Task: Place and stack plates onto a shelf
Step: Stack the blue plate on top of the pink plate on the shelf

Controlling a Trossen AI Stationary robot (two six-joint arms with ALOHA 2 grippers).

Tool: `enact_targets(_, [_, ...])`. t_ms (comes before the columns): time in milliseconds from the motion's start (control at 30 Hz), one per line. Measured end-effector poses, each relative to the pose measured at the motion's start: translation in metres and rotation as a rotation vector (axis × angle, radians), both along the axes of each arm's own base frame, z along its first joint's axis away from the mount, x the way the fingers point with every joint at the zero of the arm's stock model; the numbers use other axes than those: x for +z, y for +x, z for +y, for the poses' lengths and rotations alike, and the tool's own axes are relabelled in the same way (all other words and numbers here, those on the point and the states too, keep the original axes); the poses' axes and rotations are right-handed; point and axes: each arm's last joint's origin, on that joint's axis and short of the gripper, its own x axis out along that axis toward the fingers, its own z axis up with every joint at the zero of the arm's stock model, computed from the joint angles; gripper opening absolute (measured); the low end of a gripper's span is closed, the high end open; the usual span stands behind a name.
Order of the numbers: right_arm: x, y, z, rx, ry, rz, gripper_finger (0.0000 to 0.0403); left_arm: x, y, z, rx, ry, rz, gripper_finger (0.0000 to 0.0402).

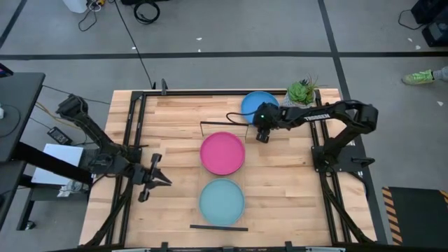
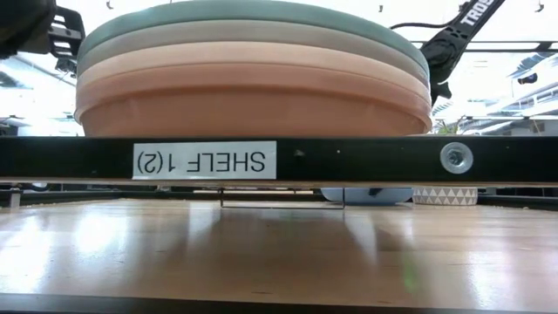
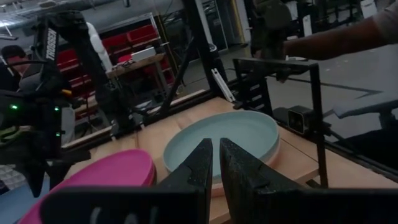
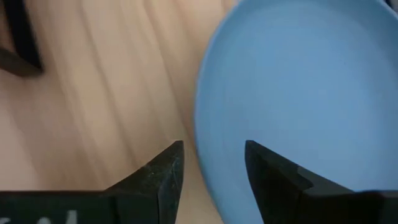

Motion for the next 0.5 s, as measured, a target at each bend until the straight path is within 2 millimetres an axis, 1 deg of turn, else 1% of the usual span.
enact_targets(133, [-0.0031, -0.0018, -0.0008, 0.005, -0.044, 0.061, 0.0168, -0.0002, 0.001, 0.0012, 0.011, 0.001, 0.002, 0.0036])
enact_targets(233, [-0.0026, -0.0028, -0.0005, 0.027, -0.056, 0.081, 0.0151, -0.0007, 0.0013, 0.0014, 0.014, 0.001, 0.007, 0.0036])
enact_targets(500, [-0.0056, -0.006, 0.0021, 0.045, -0.006, 0.113, 0.0068, -0.0008, 0.0013, 0.0014, 0.014, -0.001, 0.008, 0.0036])
